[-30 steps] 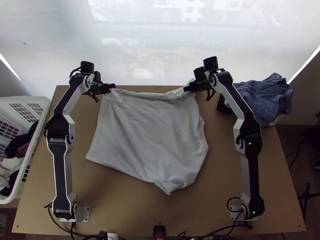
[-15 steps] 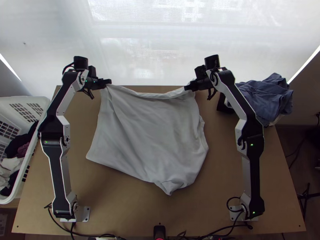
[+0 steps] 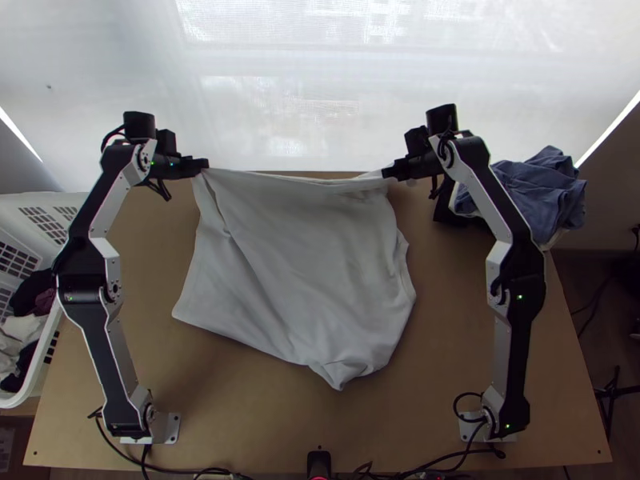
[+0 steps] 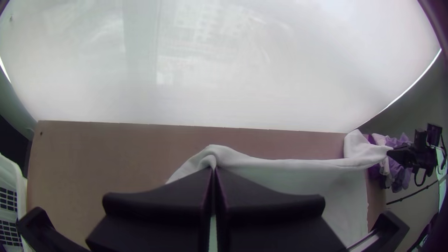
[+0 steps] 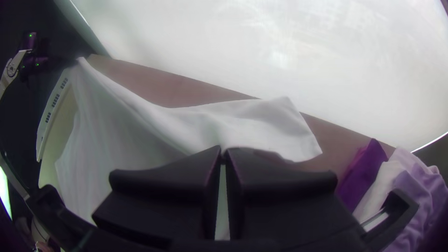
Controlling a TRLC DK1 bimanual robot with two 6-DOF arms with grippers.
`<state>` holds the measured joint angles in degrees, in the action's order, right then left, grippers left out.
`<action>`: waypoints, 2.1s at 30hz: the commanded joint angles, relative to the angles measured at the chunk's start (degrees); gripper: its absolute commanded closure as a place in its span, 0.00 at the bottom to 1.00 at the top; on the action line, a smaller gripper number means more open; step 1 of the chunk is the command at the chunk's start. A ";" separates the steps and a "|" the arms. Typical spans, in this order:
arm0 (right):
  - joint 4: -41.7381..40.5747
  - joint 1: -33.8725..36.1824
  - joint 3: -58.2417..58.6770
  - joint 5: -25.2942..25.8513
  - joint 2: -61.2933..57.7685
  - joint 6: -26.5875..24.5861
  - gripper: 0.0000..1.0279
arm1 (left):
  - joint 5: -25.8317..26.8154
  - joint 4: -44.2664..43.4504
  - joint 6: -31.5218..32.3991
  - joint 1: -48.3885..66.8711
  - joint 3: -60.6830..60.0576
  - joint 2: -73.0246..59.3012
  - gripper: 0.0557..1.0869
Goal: Fold the t-shirt
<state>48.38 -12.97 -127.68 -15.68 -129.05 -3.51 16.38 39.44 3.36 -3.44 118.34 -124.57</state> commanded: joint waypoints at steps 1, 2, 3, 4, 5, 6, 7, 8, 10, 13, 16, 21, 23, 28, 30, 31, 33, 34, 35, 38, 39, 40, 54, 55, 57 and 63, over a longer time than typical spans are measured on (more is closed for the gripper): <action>0.57 -0.12 6.65 -0.40 4.95 -0.45 0.97 | 0.84 -8.24 -2.21 0.28 -12.08 8.03 0.97; 0.40 -0.30 7.71 -0.49 5.74 -0.53 0.97 | 0.84 -9.82 -2.39 0.54 -14.02 9.26 0.97; 0.22 -0.48 8.67 -0.58 6.36 -0.62 0.97 | 0.84 -10.88 -2.65 0.81 -15.51 10.32 0.97; 0.14 -0.65 9.55 -0.75 6.89 -0.80 0.97 | 0.84 -12.19 -2.74 1.16 -17.09 11.28 0.97; 0.14 -0.83 10.34 -0.93 7.41 -0.89 0.97 | 0.84 -13.43 -2.74 1.42 -18.50 12.34 0.97; 0.05 -1.09 10.96 -1.02 7.94 -0.89 0.97 | 0.76 -14.04 -2.92 1.77 -19.64 13.04 0.97; 0.05 -1.27 11.57 -1.28 8.38 -0.89 0.97 | 0.67 -14.66 -3.18 2.21 -20.87 13.74 0.97; -0.04 -1.44 12.10 -1.37 8.82 -0.89 0.97 | 0.58 -15.53 -3.53 2.65 -22.28 14.45 0.97; 0.05 -1.97 13.16 -1.54 9.70 -0.80 0.97 | 0.41 -17.12 -4.23 3.35 -25.00 15.77 0.97; 0.05 -2.67 15.00 -1.81 11.46 -0.62 0.97 | -0.21 -19.23 -5.55 4.15 -29.22 17.61 0.97; -0.04 -3.29 16.94 -1.98 13.21 -0.53 0.97 | -0.39 -20.81 -6.43 4.41 -32.74 19.54 0.97; -0.39 -3.46 21.24 -2.07 16.38 -0.36 0.97 | -0.47 -21.25 -6.87 3.97 -36.17 22.01 0.97; -1.18 -3.38 23.79 -2.07 18.05 -0.36 0.97 | -0.47 -21.60 -7.05 3.62 -37.92 23.06 0.97; -2.68 -3.29 30.56 -2.07 22.62 -0.27 0.97 | -0.47 -22.39 -8.36 2.21 -41.97 25.70 0.97; -3.12 -3.38 33.11 -2.07 24.29 -0.27 0.97 | -0.47 -22.39 -8.72 1.51 -43.11 26.58 0.97; -3.38 -3.38 34.34 -2.07 25.08 -0.27 0.97 | -0.47 -22.48 -9.24 1.33 -43.73 26.93 0.97; -3.73 -3.46 36.45 -2.07 26.40 -0.36 0.97 | -0.47 -22.74 -9.86 0.63 -44.87 27.54 0.97; -4.00 -3.55 37.41 -2.07 27.01 -0.27 0.97 | -0.47 -22.74 -10.12 0.28 -45.22 27.72 0.97; -4.17 -3.64 38.20 -2.07 27.54 -0.27 0.97 | -0.47 -22.74 -10.47 -0.07 -45.48 27.81 0.97; -4.61 -4.08 40.58 -2.07 28.95 -0.27 0.97 | -0.47 -23.01 -10.91 -0.69 -46.45 28.16 0.97; -4.70 -4.17 41.19 -2.07 29.21 -0.27 0.97 | -0.47 -23.01 -11.09 -0.86 -46.71 28.25 0.97; -4.70 -4.34 41.72 -2.07 29.56 -0.27 0.97 | -0.47 -23.09 -11.09 -0.86 -47.07 28.42 0.97; -6.37 -6.10 50.25 -2.07 33.17 0.08 0.97 | -0.39 -23.62 -11.09 0.19 -52.78 32.11 0.97; -6.46 -6.19 50.95 -2.07 33.34 0.08 0.97 | -0.39 -23.80 -11.09 0.10 -53.39 32.46 0.97; -6.81 -6.45 52.18 -1.98 33.87 0.08 0.97 | -0.39 -24.06 -11.09 0.19 -54.80 33.08 0.97; -7.42 -6.63 54.02 -1.98 34.04 0.08 0.97 | -0.39 -24.68 -11.09 0.19 -57.08 34.05 0.97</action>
<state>41.60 -19.20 -76.34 -17.63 -95.70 -3.46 15.99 15.31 -7.77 -3.29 63.86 -91.81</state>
